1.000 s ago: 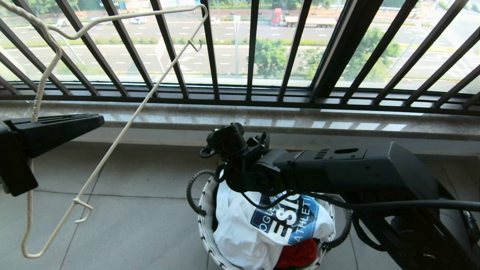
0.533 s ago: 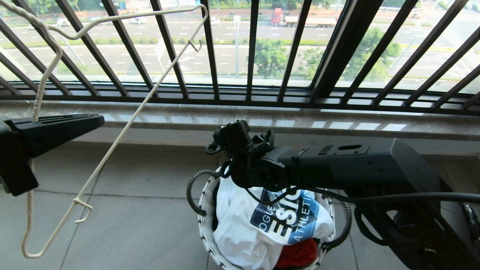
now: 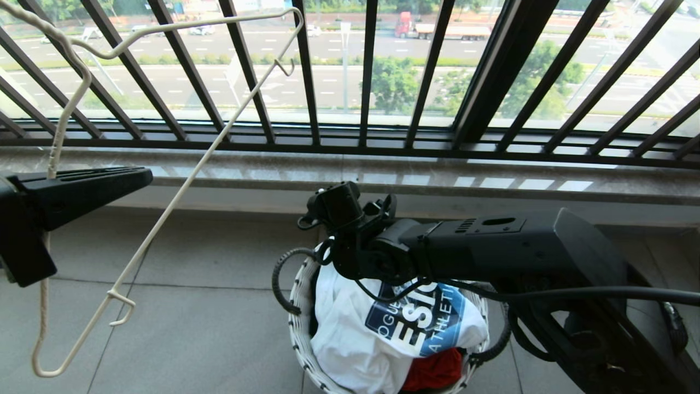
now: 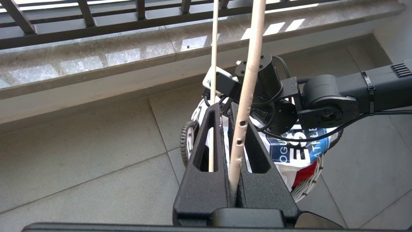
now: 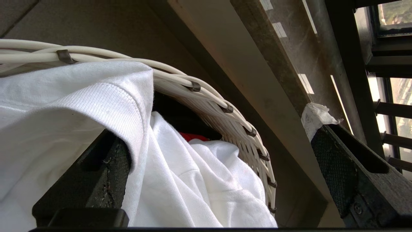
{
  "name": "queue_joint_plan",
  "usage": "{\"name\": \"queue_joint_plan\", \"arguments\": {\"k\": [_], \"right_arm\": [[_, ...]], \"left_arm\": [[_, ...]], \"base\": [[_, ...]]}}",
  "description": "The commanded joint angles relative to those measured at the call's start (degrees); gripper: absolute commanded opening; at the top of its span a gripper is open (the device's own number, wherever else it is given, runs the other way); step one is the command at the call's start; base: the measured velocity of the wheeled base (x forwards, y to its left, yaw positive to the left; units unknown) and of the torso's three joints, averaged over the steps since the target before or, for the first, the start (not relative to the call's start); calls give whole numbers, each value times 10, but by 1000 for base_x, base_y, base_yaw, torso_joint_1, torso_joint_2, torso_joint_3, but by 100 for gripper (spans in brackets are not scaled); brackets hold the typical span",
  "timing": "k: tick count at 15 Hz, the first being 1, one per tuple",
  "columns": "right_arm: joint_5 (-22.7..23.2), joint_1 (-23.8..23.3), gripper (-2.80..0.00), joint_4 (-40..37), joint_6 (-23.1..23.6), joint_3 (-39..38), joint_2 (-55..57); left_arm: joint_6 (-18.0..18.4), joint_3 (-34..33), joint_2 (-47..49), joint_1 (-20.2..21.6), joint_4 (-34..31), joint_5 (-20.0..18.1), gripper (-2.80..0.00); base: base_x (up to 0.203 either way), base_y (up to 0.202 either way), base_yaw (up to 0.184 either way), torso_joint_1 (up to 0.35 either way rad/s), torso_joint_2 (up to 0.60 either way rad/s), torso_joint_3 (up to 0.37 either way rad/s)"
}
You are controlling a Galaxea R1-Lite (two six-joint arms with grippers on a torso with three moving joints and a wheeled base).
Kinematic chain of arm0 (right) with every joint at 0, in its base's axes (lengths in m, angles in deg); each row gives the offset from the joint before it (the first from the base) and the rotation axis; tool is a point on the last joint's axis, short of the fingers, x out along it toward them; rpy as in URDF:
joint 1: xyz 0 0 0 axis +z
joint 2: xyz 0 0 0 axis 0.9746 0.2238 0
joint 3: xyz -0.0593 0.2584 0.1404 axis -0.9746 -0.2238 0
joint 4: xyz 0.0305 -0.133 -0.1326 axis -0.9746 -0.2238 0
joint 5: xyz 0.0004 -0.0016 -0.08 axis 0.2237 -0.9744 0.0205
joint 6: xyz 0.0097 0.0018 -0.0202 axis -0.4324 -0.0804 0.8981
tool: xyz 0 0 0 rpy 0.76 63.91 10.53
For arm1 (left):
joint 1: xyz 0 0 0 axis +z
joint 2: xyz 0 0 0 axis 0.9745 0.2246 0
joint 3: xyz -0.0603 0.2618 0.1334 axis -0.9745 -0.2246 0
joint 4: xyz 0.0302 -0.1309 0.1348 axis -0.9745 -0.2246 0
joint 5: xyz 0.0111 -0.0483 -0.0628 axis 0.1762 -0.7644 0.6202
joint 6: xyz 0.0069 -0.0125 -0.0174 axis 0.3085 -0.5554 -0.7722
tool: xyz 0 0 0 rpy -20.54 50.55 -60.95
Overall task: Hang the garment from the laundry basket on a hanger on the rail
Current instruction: Pick up clothes from the basket
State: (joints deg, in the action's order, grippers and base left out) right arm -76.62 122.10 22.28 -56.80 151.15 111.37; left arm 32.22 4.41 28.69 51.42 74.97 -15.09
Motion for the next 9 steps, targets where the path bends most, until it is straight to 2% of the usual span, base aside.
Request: {"name": "queue_joint_plan", "arguments": {"k": [1, 9], "right_arm": [[-3, 1, 0, 1, 2, 0, 6], [-3, 2, 0, 1, 4, 2, 11]], "left_arm": [[0, 1, 0, 0, 0, 0, -280], [0, 1, 0, 0, 0, 0, -280]], "base": [[0, 0, 0, 0, 0, 0], [0, 0, 0, 0, 0, 0]]}}
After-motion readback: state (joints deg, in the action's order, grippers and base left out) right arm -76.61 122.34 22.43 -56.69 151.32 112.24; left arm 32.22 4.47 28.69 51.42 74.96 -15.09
